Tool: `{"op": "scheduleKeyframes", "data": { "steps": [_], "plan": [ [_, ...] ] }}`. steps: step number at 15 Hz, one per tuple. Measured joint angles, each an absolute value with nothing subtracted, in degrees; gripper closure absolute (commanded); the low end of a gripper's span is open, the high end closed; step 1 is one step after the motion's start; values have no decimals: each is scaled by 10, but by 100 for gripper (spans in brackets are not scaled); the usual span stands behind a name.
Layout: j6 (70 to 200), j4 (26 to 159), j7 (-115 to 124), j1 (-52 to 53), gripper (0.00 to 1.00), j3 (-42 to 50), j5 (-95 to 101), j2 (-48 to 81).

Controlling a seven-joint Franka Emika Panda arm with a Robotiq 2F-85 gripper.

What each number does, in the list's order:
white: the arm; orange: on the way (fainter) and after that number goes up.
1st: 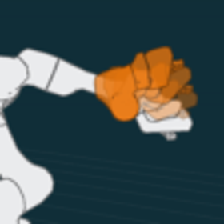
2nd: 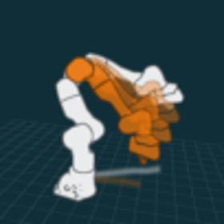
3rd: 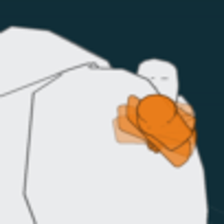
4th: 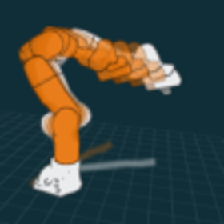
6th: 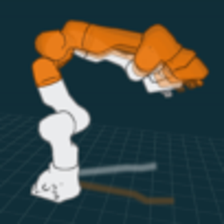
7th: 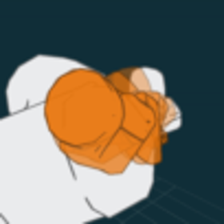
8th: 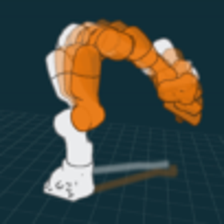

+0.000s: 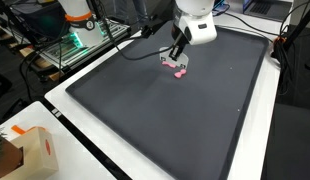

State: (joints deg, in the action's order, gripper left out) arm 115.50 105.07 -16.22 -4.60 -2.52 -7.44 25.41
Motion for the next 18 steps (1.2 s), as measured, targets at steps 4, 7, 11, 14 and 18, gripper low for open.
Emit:
{"op": "scheduleKeyframes", "data": {
  "steps": [4,7,11,14,18],
  "plan": [
    [1145,1051,-152,-28,99,-26,-53,251],
    [1145,1054,-145,-13,99,-27,-37,247],
    [1145,1066,-131,9,99,-30,-18,229],
    [1145,1079,-116,25,99,-32,-4,208],
    [1145,1101,-102,40,99,-36,12,172]
  ]
}}
